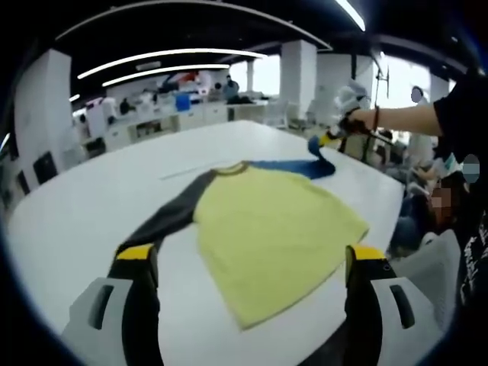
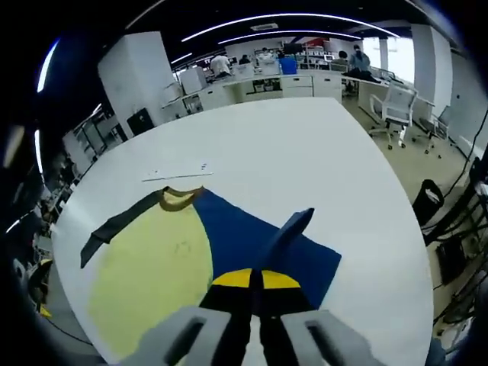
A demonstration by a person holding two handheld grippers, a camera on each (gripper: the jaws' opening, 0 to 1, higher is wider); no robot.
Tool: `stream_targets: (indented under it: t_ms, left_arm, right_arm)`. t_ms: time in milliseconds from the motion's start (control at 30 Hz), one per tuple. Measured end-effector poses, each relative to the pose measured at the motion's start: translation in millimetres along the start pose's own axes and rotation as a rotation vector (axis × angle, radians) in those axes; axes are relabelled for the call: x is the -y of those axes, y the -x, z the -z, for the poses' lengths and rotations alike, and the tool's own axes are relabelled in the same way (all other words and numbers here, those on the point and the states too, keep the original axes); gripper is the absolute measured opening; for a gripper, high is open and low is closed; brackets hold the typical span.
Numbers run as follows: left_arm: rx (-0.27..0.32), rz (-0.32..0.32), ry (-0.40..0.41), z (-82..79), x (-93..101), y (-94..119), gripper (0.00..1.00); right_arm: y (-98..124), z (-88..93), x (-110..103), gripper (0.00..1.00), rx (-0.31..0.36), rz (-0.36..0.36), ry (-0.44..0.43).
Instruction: Fold the garment on the visible template until the final outline fits inside the template.
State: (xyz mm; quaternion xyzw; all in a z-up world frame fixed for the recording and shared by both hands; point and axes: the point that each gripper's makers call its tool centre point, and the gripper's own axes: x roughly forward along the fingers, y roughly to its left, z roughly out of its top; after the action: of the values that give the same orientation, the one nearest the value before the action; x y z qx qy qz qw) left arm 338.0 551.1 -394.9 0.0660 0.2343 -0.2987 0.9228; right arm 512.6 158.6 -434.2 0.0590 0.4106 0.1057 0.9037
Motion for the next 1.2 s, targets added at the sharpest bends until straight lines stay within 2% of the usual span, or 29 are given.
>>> stream_targets:
  t_ms: [667, 1200]
  left_arm:
    - [-0.019, 0.009, -0.003, 5.0, 3.7, 0, 0.99]
    - [-0.027, 0.015, 0.009, 9.2, 4.7, -1, 0.99]
  right_arm:
    - [-22, -12.6, -58, 0.00, -0.027, -0.087, 0.106]
    - [-34, -12.6, -98, 0.00, -0.049, -0.134, 0.163]
